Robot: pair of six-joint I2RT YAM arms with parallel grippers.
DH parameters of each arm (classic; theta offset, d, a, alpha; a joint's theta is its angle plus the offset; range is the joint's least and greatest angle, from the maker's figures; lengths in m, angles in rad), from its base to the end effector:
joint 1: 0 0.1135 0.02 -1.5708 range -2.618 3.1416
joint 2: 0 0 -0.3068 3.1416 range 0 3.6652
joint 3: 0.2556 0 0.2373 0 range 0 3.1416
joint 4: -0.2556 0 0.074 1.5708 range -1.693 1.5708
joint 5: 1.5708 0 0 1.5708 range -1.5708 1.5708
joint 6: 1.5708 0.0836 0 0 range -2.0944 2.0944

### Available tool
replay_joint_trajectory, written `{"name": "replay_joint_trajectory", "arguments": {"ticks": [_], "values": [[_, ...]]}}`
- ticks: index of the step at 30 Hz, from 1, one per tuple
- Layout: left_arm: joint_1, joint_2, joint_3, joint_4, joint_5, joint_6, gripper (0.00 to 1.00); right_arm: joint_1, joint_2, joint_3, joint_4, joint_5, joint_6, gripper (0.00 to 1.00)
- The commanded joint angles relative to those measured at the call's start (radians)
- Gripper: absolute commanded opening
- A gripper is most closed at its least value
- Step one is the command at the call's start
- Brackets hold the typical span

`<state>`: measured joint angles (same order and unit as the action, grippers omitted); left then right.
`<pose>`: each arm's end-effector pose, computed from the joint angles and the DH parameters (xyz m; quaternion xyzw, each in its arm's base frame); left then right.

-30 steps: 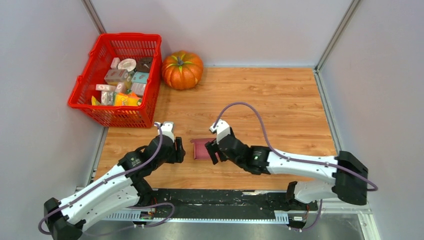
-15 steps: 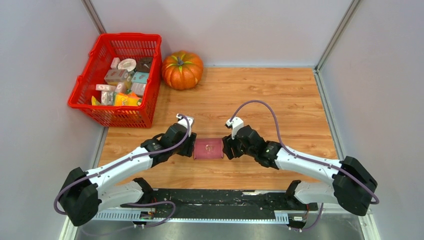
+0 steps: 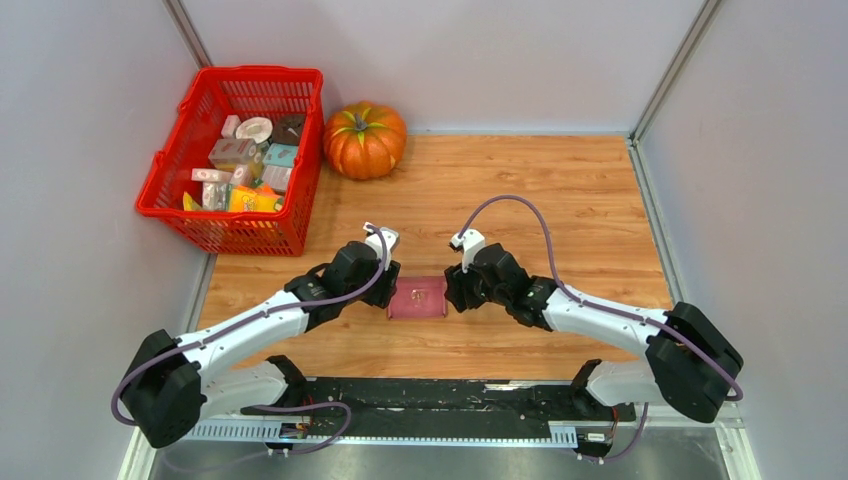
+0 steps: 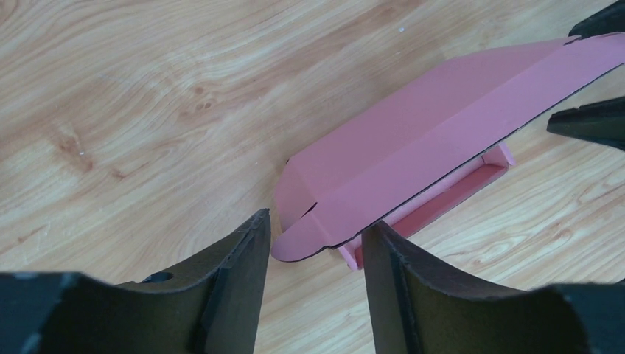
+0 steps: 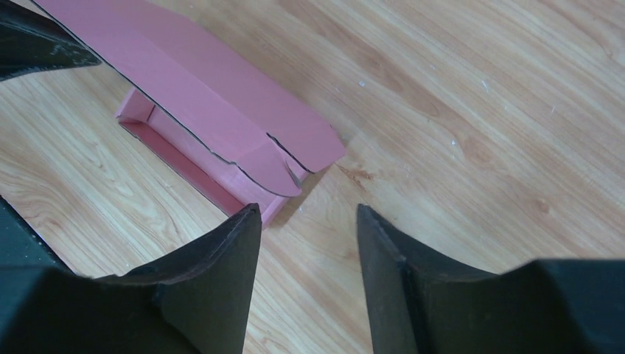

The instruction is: Fold the paper box

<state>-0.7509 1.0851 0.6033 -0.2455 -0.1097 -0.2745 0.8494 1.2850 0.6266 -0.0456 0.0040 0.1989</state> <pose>0.1710 -0.1471 0.2272 0.1932 0.8906 -0.1569 0.3807 0.1799 0.2040 0.2128 -0.2892 0.8602 0.2086 0.3645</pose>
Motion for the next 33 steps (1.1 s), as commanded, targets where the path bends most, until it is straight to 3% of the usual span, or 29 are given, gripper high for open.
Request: {"name": "replay_joint_trajectory", "arguments": {"ticks": [1, 12, 16, 19, 27, 33], "values": [[0.005, 0.015, 0.035, 0.042, 0.013, 0.06, 0.55, -0.007, 0.0, 0.027, 0.089, -0.03, -0.035, 0.53], [0.007, 0.045, 0.069, 0.023, -0.002, 0.063, 0.43, -0.007, 0.034, 0.056, 0.107, -0.006, -0.075, 0.49], [0.007, 0.044, 0.076, 0.003, -0.007, 0.058, 0.42, -0.007, 0.028, 0.048, 0.112, 0.088, -0.078, 0.47], [0.007, 0.042, 0.078, -0.006, -0.007, 0.051, 0.42, -0.007, 0.028, 0.05, 0.115, 0.117, -0.079, 0.53], [0.007, 0.035, 0.066, 0.003, -0.004, 0.029, 0.47, -0.007, 0.05, 0.016, 0.263, 0.011, -0.13, 0.54], [0.007, 0.053, 0.067, 0.009, 0.002, 0.017, 0.39, -0.006, 0.083, 0.03, 0.267, -0.041, -0.13, 0.44]]}}
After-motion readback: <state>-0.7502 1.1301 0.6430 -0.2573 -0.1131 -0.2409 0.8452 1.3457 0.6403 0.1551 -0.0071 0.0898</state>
